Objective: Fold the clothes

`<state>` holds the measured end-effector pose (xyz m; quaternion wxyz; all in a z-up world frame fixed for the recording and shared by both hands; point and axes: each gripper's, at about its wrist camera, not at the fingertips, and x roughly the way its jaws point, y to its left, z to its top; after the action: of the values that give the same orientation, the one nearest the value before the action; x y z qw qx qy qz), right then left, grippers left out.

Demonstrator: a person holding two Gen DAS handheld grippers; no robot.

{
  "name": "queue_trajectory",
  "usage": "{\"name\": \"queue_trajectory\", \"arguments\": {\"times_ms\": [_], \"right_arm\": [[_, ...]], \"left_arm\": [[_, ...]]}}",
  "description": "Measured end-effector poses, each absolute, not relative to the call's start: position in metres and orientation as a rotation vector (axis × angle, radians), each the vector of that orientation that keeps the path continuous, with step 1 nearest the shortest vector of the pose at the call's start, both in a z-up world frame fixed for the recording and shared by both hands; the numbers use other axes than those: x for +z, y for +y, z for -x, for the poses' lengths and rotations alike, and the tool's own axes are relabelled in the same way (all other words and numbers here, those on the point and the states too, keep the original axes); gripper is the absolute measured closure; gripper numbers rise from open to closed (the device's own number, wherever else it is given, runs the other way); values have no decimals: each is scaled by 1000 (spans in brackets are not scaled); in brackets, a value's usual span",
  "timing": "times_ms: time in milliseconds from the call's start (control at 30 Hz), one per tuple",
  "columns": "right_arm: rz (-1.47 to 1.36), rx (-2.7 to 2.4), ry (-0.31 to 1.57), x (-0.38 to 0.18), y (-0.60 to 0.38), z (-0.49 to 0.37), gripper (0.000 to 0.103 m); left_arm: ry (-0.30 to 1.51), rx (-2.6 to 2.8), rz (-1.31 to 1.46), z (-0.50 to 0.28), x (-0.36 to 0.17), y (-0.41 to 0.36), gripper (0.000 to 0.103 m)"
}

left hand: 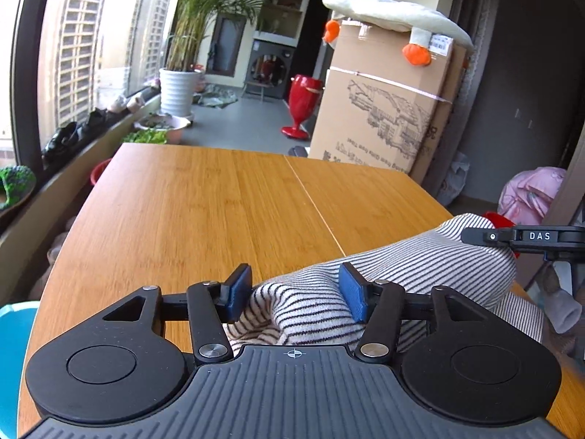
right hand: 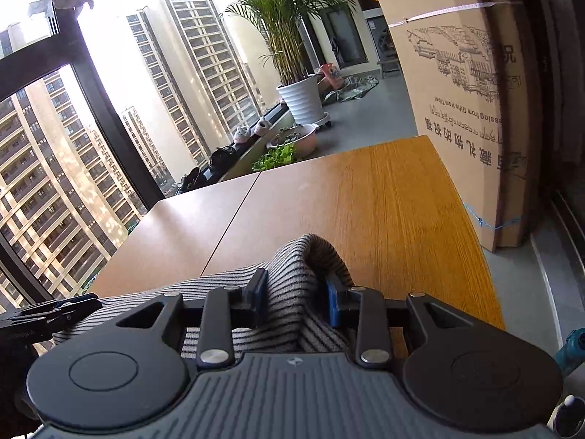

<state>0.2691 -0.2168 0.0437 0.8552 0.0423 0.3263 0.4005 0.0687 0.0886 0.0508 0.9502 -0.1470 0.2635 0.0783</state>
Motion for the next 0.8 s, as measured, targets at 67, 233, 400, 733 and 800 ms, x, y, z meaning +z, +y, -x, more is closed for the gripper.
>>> {"name": "queue_trajectory", "arguments": {"times_ms": [67, 233, 400, 733, 800], "right_arm": [[-50, 846, 657, 47, -219, -256, 73], [-34, 857, 665, 49, -228, -238, 71], [-50, 864, 705, 54, -242, -231, 71], [-181, 900, 935, 53, -240, -274, 65], [-158, 932, 960, 45, -228, -273, 68]], "left_arm": [[515, 173, 346, -61, 60, 94, 41], [559, 173, 593, -64, 63, 120, 25], [646, 147, 447, -65, 52, 103, 37], [650, 137, 468, -50, 45, 99, 28], [635, 129, 510, -51, 42, 104, 29]]}}
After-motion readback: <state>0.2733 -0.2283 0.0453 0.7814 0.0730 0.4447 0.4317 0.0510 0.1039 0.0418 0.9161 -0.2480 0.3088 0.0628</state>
